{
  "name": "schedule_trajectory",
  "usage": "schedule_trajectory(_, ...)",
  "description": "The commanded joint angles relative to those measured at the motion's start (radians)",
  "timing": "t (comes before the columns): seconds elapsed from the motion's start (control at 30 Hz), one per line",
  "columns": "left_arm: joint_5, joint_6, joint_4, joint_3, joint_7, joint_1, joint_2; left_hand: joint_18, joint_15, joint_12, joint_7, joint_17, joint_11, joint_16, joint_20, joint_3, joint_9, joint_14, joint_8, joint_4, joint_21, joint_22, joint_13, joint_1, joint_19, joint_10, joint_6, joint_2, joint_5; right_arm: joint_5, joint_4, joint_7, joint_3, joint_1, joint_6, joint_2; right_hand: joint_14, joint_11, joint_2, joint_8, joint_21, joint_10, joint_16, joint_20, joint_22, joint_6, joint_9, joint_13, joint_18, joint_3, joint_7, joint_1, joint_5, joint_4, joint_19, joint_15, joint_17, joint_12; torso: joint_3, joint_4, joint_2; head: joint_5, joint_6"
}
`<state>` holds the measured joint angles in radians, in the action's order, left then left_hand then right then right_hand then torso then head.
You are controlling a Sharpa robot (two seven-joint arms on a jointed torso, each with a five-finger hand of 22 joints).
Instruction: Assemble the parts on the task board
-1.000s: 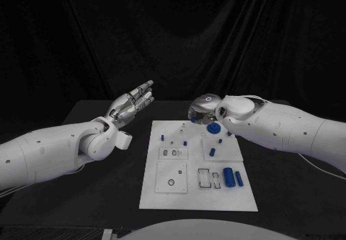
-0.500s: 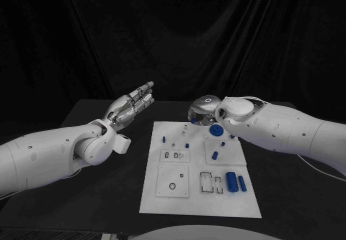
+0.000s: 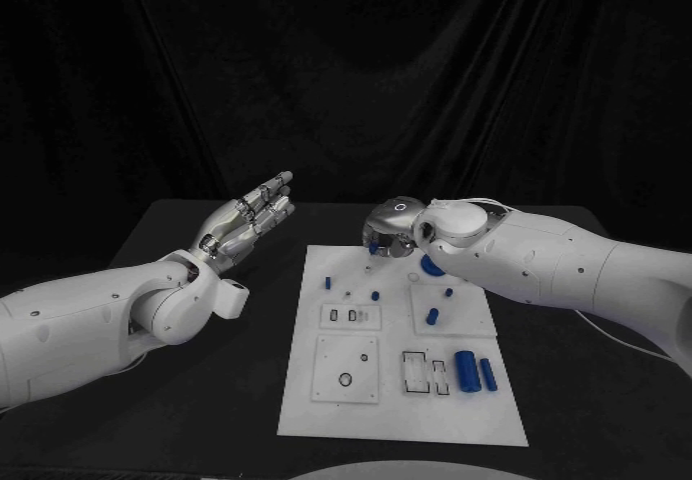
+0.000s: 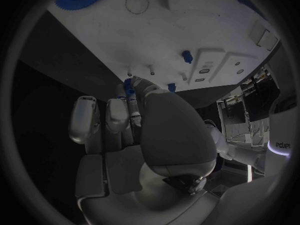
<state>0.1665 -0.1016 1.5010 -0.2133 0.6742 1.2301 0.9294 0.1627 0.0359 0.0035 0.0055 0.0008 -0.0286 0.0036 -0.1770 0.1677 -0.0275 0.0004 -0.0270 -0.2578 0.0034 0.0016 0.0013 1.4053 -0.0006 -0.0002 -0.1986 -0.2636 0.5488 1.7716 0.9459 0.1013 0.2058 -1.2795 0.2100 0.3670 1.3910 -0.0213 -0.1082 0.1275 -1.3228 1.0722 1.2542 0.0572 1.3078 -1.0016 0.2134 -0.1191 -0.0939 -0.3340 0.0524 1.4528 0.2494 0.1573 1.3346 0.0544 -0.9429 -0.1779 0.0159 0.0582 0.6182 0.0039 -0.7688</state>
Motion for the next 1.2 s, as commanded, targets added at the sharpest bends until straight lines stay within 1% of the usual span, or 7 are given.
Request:
schedule_trajectory(0.03,0.002,-0.008,0.004,0.001,0.012,0.005,-0.002,0.017,0.005,-0.004,0.0,-0.001,0.006,-0.004,-0.006,0.003,-0.001,0.0,-0.004,0.003,-0.003,-0.002,-0.001,0.009,0.001,0.0,-0.008,0.004,0.004,0.003,-0.004,0.0,-0.001,-0.003,-0.002,-0.004,-0.004,0.001,-0.004,-0.002,0.0,0.01,-0.003,-0.002,0.003,0.007,0.002,0.001,0.017,-0.006,0.001,-0.006,-0.006,-0.002,0.004,0.003,0.002,0.002,-0.0002,0.0069,0.006,-0.002,-0.001)
schedule_trajectory(0.2,0.002,-0.007,0.004,0.001,0.011,0.005,-0.002,0.017,0.006,-0.004,0.0,-0.001,0.006,-0.004,-0.006,0.003,-0.002,0.0,-0.004,0.003,-0.003,-0.001,-0.001,0.009,0.001,0.0,-0.009,0.005,0.004,0.001,-0.007,0.001,-0.001,-0.002,-0.005,-0.008,-0.004,0.001,-0.004,-0.003,0.0,0.01,-0.003,-0.002,0.004,0.007,0.002,0.002,0.017,-0.006,0.002,-0.006,-0.007,-0.003,0.005,0.003,0.002,0.003,-0.0016,0.0122,0.009,-0.005,-0.005)
schedule_trajectory(0.37,0.002,-0.005,0.004,0.001,0.01,0.006,-0.002,0.017,0.006,-0.004,0.001,-0.001,0.006,-0.004,-0.006,0.003,-0.002,0.0,-0.004,0.003,-0.003,-0.001,-0.001,0.009,0.001,0.0,-0.01,0.005,0.005,0.0,-0.01,0.0,-0.001,-0.002,-0.014,-0.009,-0.005,0.001,-0.005,-0.003,0.0,0.01,-0.003,-0.002,0.004,0.008,0.002,0.002,0.017,-0.007,0.002,-0.006,-0.007,-0.003,0.005,0.003,0.002,0.003,-0.0008,0.013,0.011,-0.006,-0.007)
schedule_trajectory(0.7,0.002,0.001,0.001,0.001,0.008,0.006,-0.005,0.017,0.007,-0.004,0.001,-0.001,0.007,-0.004,-0.007,0.004,-0.002,0.0,-0.004,0.003,-0.003,-0.001,-0.001,0.01,0.001,0.0,-0.01,0.005,0.005,0.0,-0.015,-0.01,-0.001,-0.002,-0.024,-0.006,-0.01,-0.005,-0.009,-0.008,0.003,0.002,-0.008,-0.001,0.004,0.012,0.005,0.007,0.017,-0.011,0.002,-0.007,-0.006,-0.005,0.001,0.0,0.011,0.014,-0.002,0.0234,0.019,-0.019,0.003)
schedule_trajectory(0.8,0.002,0.002,0.001,0.001,0.008,0.006,-0.005,0.017,0.008,-0.004,0.002,-0.001,0.007,-0.004,-0.008,0.003,-0.002,0.0,-0.004,0.003,-0.002,-0.001,-0.001,0.01,0.002,0.0,-0.011,0.005,0.006,0.0,-0.018,-0.012,-0.001,-0.002,-0.027,-0.006,-0.011,-0.006,-0.009,-0.008,0.005,0.001,-0.009,0.0,0.003,0.012,0.005,0.008,0.016,-0.012,0.002,-0.007,-0.005,-0.006,0.0,-0.001,0.012,0.015,-0.0019,0.0241,0.02,-0.019,0.005)
schedule_trajectory(0.93,0.002,0.003,0.0,0.001,0.008,0.006,-0.004,0.017,0.009,-0.004,0.004,-0.001,0.008,-0.004,-0.01,0.003,-0.002,0.0,-0.004,0.003,-0.002,0.0,-0.001,0.012,0.002,0.0,-0.015,0.005,0.006,0.0,-0.019,-0.015,-0.001,-0.001,-0.033,-0.006,-0.013,-0.007,-0.01,-0.008,0.006,-0.001,-0.01,0.0,0.003,0.012,0.006,0.009,0.016,-0.014,0.002,-0.006,-0.004,-0.007,-0.001,-0.001,0.014,0.017,0.0005,0.0215,0.016,-0.016,0.002)
schedule_trajectory(1.2,0.002,0.006,-0.002,0.001,0.008,0.006,-0.007,0.017,0.01,-0.004,0.006,-0.001,0.009,-0.004,-0.011,0.003,-0.003,0.0,-0.005,0.003,-0.002,0.0,-0.001,0.013,0.002,0.0,-0.019,0.005,0.007,0.0,-0.025,-0.018,-0.001,-0.001,-0.039,-0.005,-0.014,-0.008,-0.011,-0.009,0.007,-0.003,-0.011,0.001,0.003,0.012,0.007,0.01,0.016,-0.015,0.003,-0.006,-0.002,-0.008,-0.002,-0.002,0.016,0.02,0.0004,0.0221,0.013,-0.015,-0.003)
